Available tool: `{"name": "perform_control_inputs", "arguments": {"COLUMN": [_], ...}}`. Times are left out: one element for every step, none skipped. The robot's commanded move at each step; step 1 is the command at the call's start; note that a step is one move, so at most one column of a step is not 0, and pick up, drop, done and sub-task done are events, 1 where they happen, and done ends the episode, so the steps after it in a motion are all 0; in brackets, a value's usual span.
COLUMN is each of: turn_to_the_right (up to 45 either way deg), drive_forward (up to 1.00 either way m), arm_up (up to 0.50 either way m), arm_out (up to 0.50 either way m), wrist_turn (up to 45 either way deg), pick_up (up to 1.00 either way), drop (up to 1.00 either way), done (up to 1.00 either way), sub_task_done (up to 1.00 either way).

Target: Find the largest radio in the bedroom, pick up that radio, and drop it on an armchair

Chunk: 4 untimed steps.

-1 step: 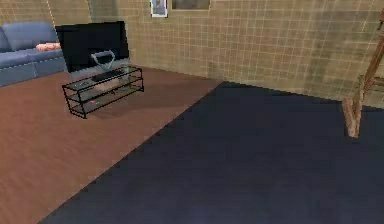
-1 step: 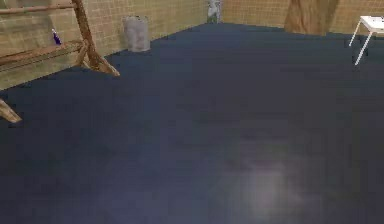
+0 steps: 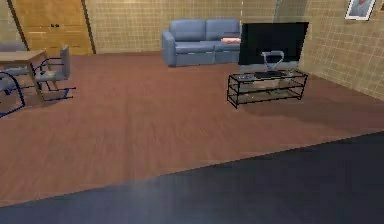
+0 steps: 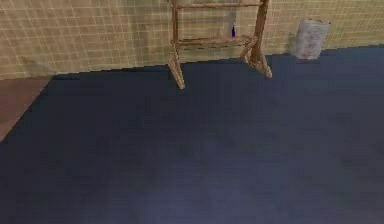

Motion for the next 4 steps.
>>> {"name": "perform_control_inputs", "arguments": {"turn_to_the_right": [-21.0, 0.0, 0.0, 0.0], "drive_forward": [0.0, 1.0, 1.0, 1.0], "arm_up": [0.0, 0.0, 0.0, 0.0], "arm_out": [0.0, 0.0, 0.0, 0.0], "wrist_turn": [0.0, 0.0, 0.0, 0.0], "pick_up": [0.0, 0.0, 0.0, 0.0], "drop": [0.0, 0.0, 0.0, 0.0], "done": [0.0, 0.0, 0.0, 0.0], "sub_task_done": [0.0, 0.0, 0.0, 0.0]}}
